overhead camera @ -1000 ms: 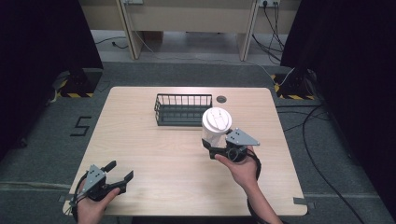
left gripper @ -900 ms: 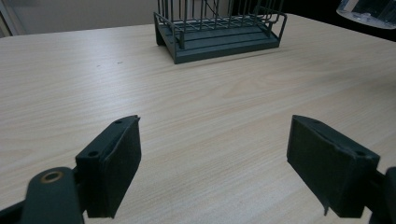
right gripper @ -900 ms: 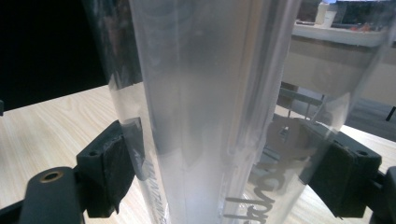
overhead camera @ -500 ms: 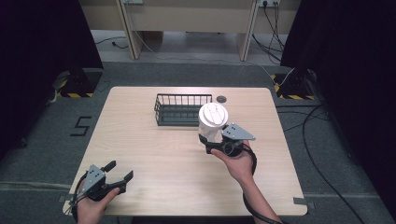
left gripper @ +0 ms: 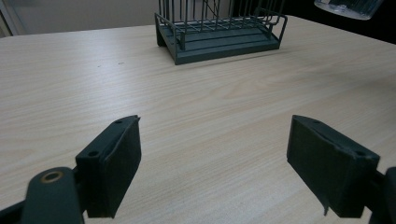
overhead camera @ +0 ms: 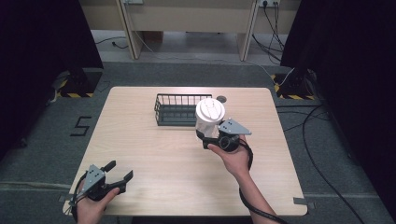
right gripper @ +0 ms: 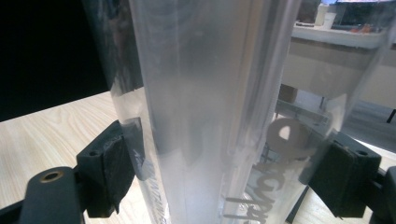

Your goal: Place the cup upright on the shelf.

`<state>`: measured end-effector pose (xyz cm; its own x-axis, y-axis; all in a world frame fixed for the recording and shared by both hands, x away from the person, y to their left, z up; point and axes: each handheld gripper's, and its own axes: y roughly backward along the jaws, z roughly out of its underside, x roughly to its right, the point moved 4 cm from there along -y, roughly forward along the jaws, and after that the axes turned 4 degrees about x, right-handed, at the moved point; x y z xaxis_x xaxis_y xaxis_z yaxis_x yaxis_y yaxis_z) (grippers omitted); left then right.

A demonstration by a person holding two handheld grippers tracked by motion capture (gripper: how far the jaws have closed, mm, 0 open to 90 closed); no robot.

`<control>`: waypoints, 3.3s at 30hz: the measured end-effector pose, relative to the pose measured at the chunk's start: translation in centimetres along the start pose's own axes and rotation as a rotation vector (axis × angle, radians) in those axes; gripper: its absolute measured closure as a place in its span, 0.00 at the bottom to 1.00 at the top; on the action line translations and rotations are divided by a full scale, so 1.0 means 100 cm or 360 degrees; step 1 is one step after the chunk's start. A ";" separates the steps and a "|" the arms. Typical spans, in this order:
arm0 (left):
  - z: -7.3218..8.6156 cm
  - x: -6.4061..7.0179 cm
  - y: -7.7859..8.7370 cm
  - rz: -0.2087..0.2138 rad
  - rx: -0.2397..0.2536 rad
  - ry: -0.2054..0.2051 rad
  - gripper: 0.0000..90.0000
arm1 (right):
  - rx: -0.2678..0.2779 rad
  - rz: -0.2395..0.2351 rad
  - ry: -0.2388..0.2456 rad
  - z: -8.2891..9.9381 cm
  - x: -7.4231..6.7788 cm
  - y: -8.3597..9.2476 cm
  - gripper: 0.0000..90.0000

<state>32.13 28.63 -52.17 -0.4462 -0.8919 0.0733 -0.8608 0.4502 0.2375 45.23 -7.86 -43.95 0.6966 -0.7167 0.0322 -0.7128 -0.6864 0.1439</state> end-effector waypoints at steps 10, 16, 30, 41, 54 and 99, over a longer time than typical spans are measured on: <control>0.000 0.000 0.000 -0.0002 0.0002 0.0003 0.19 | -0.0003 0.0005 -0.0007 -0.004 0.004 -0.009 0.20; 0.000 -0.001 0.000 -0.0004 -0.0001 0.0000 0.19 | 0.0002 0.0012 -0.0006 -0.010 0.007 -0.014 0.20; 0.000 -0.002 0.001 -0.0003 0.0001 0.0005 0.19 | -0.0001 0.0029 0.0007 -0.020 0.013 -0.026 0.20; -0.001 -0.002 0.001 -0.0006 0.0009 0.0014 0.19 | -0.0010 0.0042 0.0007 -0.026 0.017 -0.036 0.20; -0.001 -0.002 0.000 -0.0007 0.0011 0.0019 0.19 | -0.0016 0.0048 0.0003 -0.030 0.021 -0.045 0.20; -0.001 -0.004 0.001 -0.0008 0.0016 0.0024 0.19 | -0.0012 0.0112 -0.0031 -0.056 0.036 -0.076 0.21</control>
<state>32.30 29.02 -52.08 -0.4381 -0.8947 0.0865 -0.8655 0.4459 0.2282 53.66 -4.51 -39.37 0.6428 -0.7657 0.0232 -0.7595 -0.6331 0.1493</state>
